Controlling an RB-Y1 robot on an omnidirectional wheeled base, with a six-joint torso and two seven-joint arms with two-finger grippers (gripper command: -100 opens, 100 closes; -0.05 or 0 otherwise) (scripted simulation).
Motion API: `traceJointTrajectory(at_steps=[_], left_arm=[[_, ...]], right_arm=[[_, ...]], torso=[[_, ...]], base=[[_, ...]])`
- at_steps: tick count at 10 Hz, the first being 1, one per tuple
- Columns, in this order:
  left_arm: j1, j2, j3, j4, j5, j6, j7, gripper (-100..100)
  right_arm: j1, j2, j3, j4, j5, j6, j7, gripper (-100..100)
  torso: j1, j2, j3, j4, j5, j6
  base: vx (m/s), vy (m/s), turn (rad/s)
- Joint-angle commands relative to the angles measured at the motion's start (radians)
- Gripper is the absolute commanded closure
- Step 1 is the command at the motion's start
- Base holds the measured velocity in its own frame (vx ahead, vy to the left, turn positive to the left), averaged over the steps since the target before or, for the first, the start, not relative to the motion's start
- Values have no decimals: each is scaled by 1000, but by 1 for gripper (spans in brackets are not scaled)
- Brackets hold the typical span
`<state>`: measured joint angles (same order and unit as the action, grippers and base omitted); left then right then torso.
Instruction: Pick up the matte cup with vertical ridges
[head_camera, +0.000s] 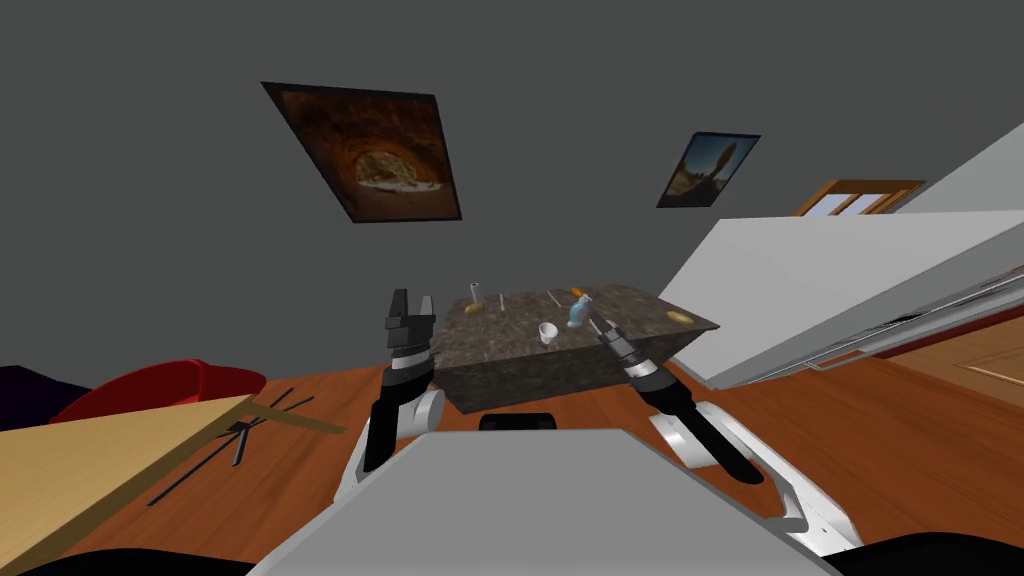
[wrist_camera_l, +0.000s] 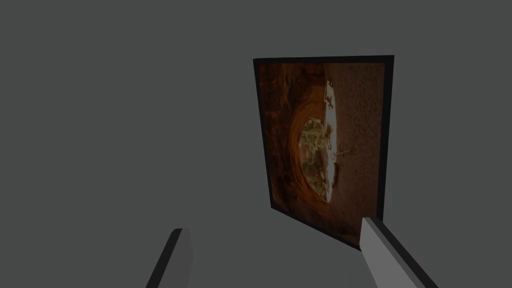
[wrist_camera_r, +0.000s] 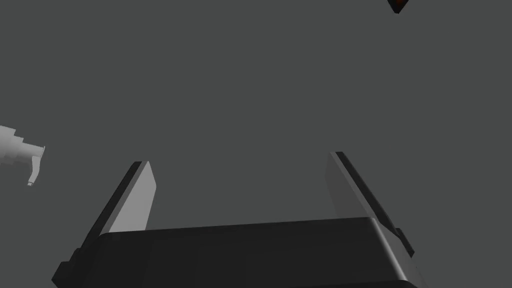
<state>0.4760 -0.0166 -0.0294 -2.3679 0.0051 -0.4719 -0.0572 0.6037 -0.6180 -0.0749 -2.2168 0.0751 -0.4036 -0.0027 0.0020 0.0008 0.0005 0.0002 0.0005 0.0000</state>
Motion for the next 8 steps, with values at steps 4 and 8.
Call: traceJointTrajectory(at_steps=[4,8], left_arm=[[0,0,0,0,0,0,0,0],[0,0,0,0,0,0,0,0]], right_arm=[[4,-128,-9,58,32,26,20,-100],[11,-235,-13,111,63,41,32,-100]], torso=[[0,-1,0,0,0,0],[1,-1,0,0,0,0]], base=[[-7,37,55],[-5,47,62]])
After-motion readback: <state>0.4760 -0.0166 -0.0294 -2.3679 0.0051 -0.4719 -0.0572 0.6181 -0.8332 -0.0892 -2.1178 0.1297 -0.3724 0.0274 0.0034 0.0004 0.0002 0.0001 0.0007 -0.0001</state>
